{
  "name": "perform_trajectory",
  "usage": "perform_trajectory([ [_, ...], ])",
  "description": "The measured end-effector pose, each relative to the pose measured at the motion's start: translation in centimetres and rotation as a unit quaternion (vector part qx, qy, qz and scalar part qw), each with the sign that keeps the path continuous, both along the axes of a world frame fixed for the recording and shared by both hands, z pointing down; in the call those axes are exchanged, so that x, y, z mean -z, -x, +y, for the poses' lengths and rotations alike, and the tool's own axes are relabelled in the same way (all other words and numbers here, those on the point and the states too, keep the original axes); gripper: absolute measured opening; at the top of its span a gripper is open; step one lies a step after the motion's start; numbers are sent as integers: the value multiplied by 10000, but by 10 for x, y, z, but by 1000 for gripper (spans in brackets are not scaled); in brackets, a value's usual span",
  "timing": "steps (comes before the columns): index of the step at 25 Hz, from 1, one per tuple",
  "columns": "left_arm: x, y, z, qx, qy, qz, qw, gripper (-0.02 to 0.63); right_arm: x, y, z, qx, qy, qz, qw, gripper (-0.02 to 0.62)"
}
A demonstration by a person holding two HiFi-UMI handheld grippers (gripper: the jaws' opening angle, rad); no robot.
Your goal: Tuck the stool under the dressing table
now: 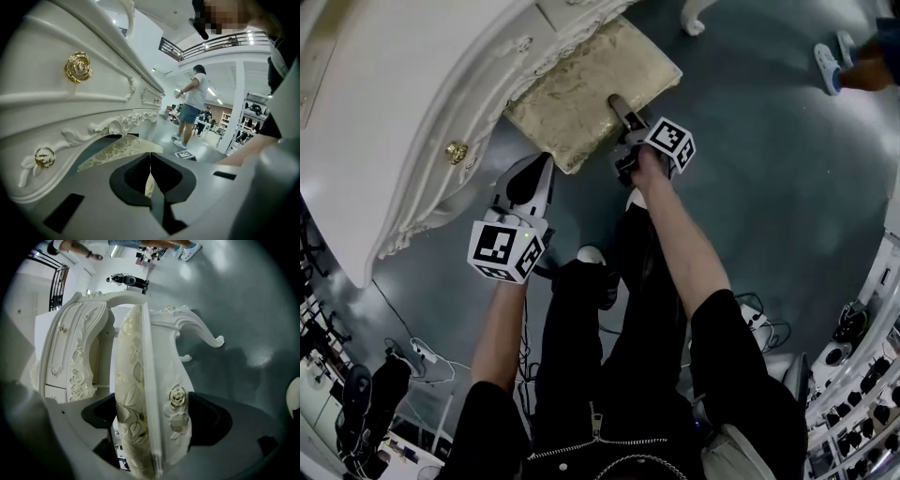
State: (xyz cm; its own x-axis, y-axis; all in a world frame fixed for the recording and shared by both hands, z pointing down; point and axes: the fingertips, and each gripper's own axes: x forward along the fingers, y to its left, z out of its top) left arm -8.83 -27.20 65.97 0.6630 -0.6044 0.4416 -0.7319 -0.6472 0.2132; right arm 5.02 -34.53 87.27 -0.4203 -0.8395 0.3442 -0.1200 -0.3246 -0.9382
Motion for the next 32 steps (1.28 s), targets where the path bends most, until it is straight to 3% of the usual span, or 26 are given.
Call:
perform_trajectory([
  [17,-36,-5,-17,-23,-497,-10,9988,21,2,19,-74,-305,-498,-278,9979,446],
  [27,-61,-4,-39,92,-1028,82,9946,21,7,36,-120,-245,-952,-554,9936,426],
  [32,-78,3,-46,141,-961,209,9950,21,7,37,-135,-189,-982,-575,9933,422],
])
